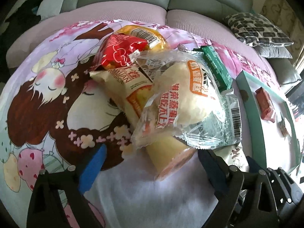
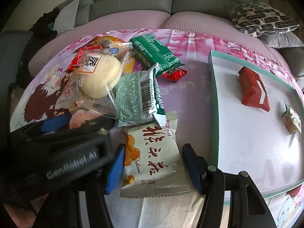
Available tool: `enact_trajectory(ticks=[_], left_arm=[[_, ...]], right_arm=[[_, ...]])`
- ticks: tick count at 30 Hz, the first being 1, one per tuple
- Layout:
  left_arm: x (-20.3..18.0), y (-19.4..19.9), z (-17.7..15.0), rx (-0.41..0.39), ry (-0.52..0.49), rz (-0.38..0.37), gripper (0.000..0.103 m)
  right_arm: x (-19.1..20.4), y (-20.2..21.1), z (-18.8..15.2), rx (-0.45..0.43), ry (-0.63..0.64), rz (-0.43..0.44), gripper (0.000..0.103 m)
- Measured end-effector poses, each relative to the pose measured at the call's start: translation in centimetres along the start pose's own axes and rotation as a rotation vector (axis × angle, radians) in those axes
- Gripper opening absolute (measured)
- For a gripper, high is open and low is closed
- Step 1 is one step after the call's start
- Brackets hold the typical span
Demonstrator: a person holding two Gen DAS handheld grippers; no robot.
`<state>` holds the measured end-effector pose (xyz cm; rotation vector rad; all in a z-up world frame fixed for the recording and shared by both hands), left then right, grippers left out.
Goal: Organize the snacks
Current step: 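Grasp the white printed pastry packet with the right gripper while the left gripper grasps the pudding cup, then lift and carry the pastry packet and pudding cup over the tray with both grippers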
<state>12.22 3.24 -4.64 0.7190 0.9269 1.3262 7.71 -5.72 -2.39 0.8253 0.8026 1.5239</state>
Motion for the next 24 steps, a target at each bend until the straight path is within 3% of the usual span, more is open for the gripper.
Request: enact_trajectory(ticks=[5, 24], left_arm=[[0.3, 0.4, 0.2, -0.009, 0.016, -0.048, 0.051], [2.3, 1.7, -0.6, -0.001, 0.084, -0.014, 0.051]], right_arm=[[0.0, -0.1, 0.0, 0.000, -0.004, 0.009, 0.063], [-0.4, 1.8, 0.1, -0.027, -0.042, 0.084, 0.055]])
Point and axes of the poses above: each gripper's, at about its wrist camera, not at the fingertips, and y roughly against the way its jaws point, x to its left, z to its top, the point moved 1 cm from there along -y, roughly the way its jaws point, and after that the axes turned 1 degree about y, right-handed, at the moved point
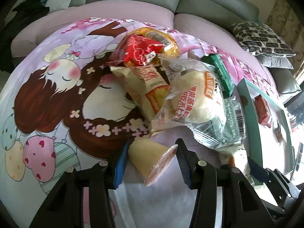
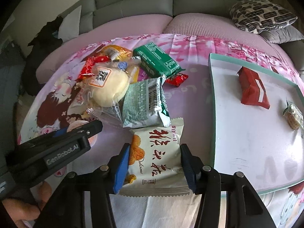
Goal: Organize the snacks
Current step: 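Lift and carry the pastry packet and pudding cup over the tray with both grippers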
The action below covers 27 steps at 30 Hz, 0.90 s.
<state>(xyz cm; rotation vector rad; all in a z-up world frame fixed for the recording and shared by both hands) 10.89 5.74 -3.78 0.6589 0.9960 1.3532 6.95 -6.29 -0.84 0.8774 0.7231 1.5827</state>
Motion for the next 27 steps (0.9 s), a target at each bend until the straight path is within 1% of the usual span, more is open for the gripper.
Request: enact_trajectory(ticks=[7, 15, 21, 25, 27], left_arm=[[0.5, 0.4, 0.1, -0.010, 0.025, 0.028, 0.051], [1.5, 1.1, 0.2, -0.029, 0.061, 0.058, 0.051], [1.5, 2.2, 0.4, -0.063, 0.066, 0.067, 0.051], [1.6, 3.4, 0.6, -0.097, 0.084, 0.071, 0.051], [1.7, 4.3, 0.8, -0.123, 0.088, 0.068, 0.051]], right_arm=[[-0.4, 1.8, 0.4, -0.043, -0.027, 0.047, 0.055], [-1.0, 5.2, 1.1, -0.151, -0.049, 0.076, 0.055], [-1.5, 5.0, 1.1, -0.145, -0.066, 0.068, 0.055], [-2.0, 5.3, 1.2, -0.166, -0.075, 0.067, 0.055], [-2.5, 5.5, 1.3, -0.178, -0.080, 0.049, 0.055]])
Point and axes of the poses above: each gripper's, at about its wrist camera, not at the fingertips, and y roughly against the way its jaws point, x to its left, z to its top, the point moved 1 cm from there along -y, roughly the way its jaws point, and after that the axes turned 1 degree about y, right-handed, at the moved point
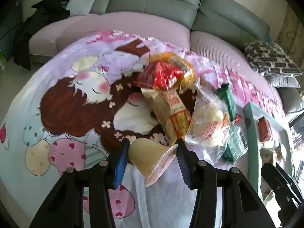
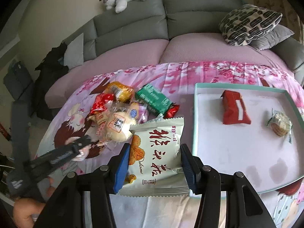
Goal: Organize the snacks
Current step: 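Lift and carry the pastry packet and pudding cup over the tray with both grippers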
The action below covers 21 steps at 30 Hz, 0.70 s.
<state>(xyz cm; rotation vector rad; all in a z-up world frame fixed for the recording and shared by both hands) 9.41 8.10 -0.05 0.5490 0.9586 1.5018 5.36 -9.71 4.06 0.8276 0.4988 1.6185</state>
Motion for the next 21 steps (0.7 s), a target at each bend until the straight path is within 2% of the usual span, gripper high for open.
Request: enact_trajectory(ticks=[9, 13, 21], left_arm=[[-2.1, 3.4, 0.9, -0.100, -0.039, -0.062, 0.051], [-3.4, 4.4, 1.2, -0.134, -0.067, -0.078, 0.051], [-8.9, 4.4, 1.1, -0.131, -0.170, -0.160, 0.051]], right_arm=[[-4.8, 1.2, 0.9, -0.050, -0.103, -0.088, 0.055], [-8.2, 2.3, 1.5, -0.080, -0.156, -0.171, 0.055], [-14.9, 4.0, 1.0, -0.115, -0.281, -0.309, 0.055]])
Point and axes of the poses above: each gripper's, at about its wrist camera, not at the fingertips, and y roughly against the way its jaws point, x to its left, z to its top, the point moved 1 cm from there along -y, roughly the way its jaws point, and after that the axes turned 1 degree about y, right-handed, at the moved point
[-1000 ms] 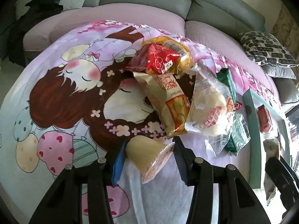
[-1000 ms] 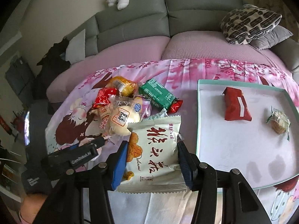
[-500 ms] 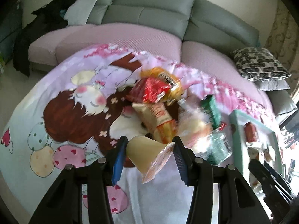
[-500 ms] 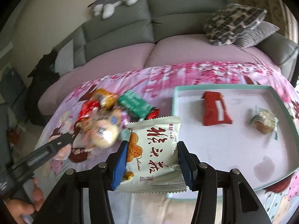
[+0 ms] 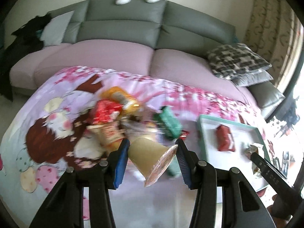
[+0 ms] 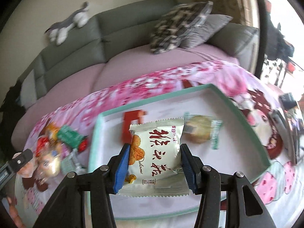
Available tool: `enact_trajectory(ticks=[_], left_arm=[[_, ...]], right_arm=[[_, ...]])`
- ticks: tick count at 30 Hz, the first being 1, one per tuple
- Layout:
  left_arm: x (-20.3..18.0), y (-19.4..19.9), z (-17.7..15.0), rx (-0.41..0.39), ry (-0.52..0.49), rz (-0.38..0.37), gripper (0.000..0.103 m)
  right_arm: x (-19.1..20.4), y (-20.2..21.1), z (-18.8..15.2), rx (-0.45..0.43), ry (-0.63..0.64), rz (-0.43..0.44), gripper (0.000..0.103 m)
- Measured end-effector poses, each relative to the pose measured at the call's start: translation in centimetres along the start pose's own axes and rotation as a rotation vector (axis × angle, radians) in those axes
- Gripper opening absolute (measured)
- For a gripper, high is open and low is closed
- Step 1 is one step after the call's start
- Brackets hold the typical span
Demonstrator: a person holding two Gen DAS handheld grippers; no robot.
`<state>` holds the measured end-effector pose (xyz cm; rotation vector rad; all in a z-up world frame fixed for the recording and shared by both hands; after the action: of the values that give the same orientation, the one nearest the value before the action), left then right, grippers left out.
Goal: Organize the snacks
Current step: 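Lift and carry the pastry packet and pudding cup over the tray with both grippers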
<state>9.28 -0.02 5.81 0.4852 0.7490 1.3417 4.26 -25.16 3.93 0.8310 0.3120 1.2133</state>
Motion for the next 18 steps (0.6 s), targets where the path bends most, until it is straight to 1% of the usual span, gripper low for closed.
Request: enact_trajectory(ticks=[4, 5, 7, 9, 13, 18], left_arm=[[-4.2, -0.7, 0.1, 0.002, -0.081, -0.065, 0.051], [-5.2, -0.9, 0.1, 0.002, -0.103, -0.079, 0.051], [-7.2, -1.4, -0.1, 0.012, -0.141, -0.103, 0.051], [-9.2, -2.3, -0.4, 0.029, -0.179, -0.129, 0.051], [-12.4, -3.7, -1.0, 0.058, -0.235, -0.152, 0.051], [-15.3, -5.1, -1.6, 0.086, -0.272, -0.166, 0.051]], right_arm=[[-2.8, -0.4, 0.1, 0.009, -0.087, -0.035, 0.055], [-3.6, -0.5, 0.1, 0.010, -0.107, -0.059, 0.055], [-4.5, -0.3, 0.2, 0.000, -0.115, -0.102, 0.055], [-5.4, -0.3, 0.3, -0.006, -0.133, -0.116, 0.055], [-6.9, -0.6, 0.4, -0.005, -0.169, -0.136, 0.055], [-8.5, -0.9, 0.4, -0.006, -0.227, -0.151, 0.055]])
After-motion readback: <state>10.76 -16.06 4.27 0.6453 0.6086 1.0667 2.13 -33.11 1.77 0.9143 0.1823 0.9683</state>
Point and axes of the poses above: each gripper's, at about its wrist camera, not at the fingertips, and y roughly against the way its jaws point, x to its left, z to its top, the point moved 1 cm from there along -y, roughly the way its jaws point, and after that the axes turned 1 degree about y, right-handed, at the moved point
